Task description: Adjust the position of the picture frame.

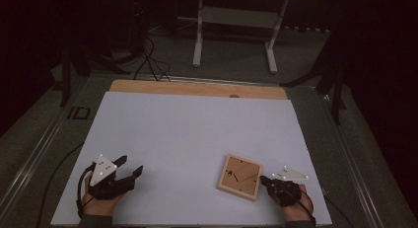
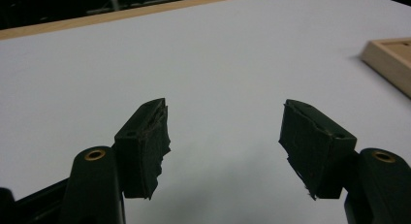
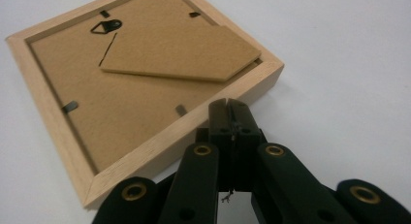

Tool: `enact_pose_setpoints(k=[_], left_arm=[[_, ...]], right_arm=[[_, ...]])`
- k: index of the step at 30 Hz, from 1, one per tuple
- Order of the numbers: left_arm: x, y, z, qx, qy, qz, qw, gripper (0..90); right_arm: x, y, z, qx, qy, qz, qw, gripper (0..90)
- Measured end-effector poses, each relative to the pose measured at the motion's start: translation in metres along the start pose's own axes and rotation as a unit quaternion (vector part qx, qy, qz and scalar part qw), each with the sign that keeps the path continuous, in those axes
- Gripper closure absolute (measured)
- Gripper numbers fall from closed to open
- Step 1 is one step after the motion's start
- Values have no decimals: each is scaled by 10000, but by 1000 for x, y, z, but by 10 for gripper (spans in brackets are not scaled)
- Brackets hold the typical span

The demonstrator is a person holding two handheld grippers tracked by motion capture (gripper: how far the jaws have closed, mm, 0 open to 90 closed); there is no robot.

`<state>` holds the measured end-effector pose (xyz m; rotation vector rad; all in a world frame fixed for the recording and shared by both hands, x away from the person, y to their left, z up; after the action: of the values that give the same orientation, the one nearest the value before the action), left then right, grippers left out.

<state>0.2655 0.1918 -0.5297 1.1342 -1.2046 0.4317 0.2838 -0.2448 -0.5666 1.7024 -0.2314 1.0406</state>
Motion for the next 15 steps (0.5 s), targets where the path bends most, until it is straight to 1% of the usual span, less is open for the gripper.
enact_pose_setpoints(k=[1, 2, 3, 8, 15], left_arm=[[0, -1, 3, -30, -36, -5, 10000, 341], [0, -1, 3, -30, -36, -5, 10000, 341], [1, -3, 9, -95, -90, -29, 9999, 341], [2, -5, 19, -204, -160, -34, 9997, 339], [2, -7, 23, -257, -191, -37, 9995, 339]], right_arm=[[0, 0, -1, 13, 6, -1, 10000, 900], [0, 0, -2, 27, 22, -8, 10000, 900], [0, 0, -4, 49, 42, -12, 10000, 900], [1, -3, -9, 118, 114, -14, 9999, 900], [5, -7, -19, 240, 232, -19, 9994, 900]])
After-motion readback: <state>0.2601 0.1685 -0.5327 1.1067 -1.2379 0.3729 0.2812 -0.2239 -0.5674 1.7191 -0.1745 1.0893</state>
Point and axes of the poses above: each handheld gripper's, and its own axes: y roughly backward along the jaws, x roughly out of its top, z roughly to its right, the point moved 7 cm from there along -y, roughly forward along the jaws, and after that the axes turned 5 degrees about -y, right-handed, at the moved point
